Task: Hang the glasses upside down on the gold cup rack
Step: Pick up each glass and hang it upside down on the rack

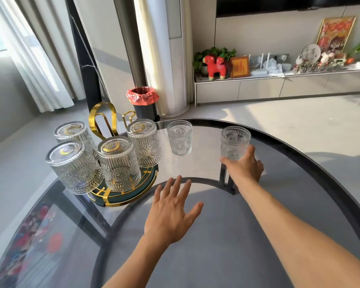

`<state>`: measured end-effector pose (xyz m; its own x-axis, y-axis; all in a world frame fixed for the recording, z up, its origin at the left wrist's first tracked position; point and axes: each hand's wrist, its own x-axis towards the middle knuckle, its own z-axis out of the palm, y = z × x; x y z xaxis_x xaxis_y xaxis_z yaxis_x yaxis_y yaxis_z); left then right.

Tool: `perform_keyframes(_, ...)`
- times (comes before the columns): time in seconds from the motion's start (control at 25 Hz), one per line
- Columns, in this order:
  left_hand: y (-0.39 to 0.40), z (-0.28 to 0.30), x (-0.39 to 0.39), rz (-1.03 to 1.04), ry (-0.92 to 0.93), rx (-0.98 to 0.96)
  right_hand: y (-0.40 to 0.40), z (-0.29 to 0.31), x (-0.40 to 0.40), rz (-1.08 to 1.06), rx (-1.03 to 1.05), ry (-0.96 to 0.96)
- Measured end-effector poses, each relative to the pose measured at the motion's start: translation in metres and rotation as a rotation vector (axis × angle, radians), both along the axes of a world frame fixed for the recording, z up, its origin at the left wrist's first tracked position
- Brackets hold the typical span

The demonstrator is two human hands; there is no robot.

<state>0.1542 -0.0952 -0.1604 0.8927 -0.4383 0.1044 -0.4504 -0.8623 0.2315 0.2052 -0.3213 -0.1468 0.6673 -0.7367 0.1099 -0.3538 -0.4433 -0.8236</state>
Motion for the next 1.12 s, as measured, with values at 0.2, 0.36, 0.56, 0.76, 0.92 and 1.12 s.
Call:
perform_keyframes(0.2,0.004,0.014,-0.006,-0.002,0.015,-0.260,0.025,0.016,-0.043,0.366,0.170,-0.205)
perform_keyframes(0.36,0.007,0.056,-0.032,0.142,0.129,-1.079,0.057,0.053,-0.081,0.630,0.372,-0.372)
perform_keyframes(0.56,0.015,0.117,-0.048,0.050,-0.271,-1.000,0.091,0.116,-0.097,0.666,0.649,-0.610)
perform_keyframes(0.76,0.056,0.170,-0.028,0.094,-0.446,-0.830,0.115,0.176,-0.088,0.547,0.595,-0.664)
perform_keyframes(0.92,0.117,0.194,0.023,0.227,-0.368,-0.477,0.133,0.203,-0.060,0.518,0.373,-0.706)
perform_keyframes(1.12,0.159,0.197,0.067,-0.005,-0.326,-0.184,0.151,0.224,-0.009,0.571,-0.116,-0.643)
